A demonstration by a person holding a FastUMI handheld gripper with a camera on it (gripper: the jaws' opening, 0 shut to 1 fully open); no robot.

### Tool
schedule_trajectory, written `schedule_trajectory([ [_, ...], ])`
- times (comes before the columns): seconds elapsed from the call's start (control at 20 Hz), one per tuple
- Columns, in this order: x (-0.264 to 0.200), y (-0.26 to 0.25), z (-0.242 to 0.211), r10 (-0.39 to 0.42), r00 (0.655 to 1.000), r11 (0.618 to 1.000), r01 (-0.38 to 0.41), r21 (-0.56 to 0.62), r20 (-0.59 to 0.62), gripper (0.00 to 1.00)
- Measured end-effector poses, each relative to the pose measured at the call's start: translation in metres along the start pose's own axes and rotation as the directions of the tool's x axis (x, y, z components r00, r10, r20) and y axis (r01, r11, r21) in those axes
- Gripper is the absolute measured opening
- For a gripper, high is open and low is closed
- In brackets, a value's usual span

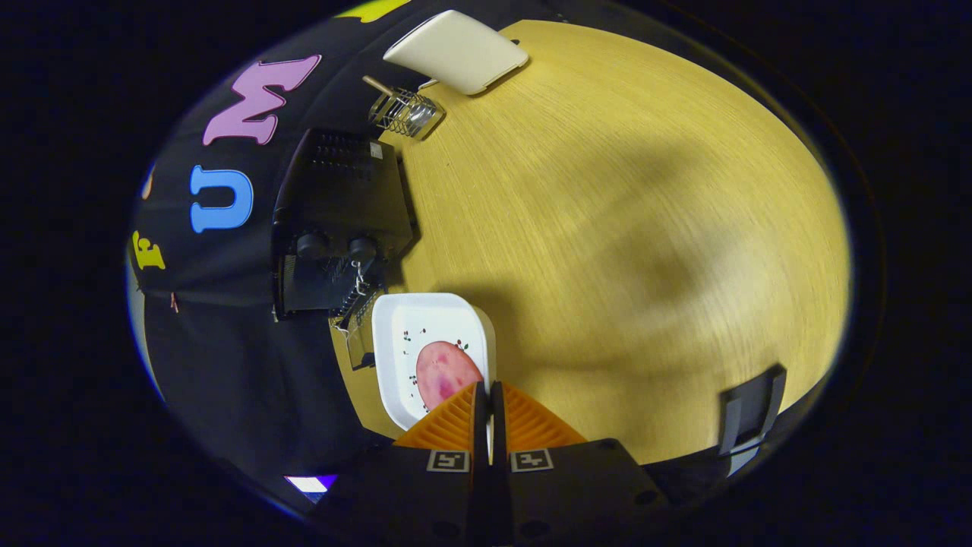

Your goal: Open the toaster oven, put the food inside, and close the toaster oven door.

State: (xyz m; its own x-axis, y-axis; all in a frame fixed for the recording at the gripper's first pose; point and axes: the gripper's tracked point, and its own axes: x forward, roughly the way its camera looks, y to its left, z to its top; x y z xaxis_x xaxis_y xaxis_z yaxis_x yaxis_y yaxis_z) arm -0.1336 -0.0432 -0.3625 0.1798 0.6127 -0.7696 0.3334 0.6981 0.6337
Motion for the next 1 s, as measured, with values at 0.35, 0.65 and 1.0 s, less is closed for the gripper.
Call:
schedule_trajectory([
  [0.35,0.031,0.083,-0.043,0.023,0.995,0.99,-0.035,0.134,0.093,0.05],
  [0.65,0.079,0.155,-0.047,0.031,0.981,0.958,-0.083,0.276,0.19,0.05],
  [1.0,0.14,0.205,-0.034,-0.042,0.952,0.885,-0.106,0.454,0.304,0.05],
])
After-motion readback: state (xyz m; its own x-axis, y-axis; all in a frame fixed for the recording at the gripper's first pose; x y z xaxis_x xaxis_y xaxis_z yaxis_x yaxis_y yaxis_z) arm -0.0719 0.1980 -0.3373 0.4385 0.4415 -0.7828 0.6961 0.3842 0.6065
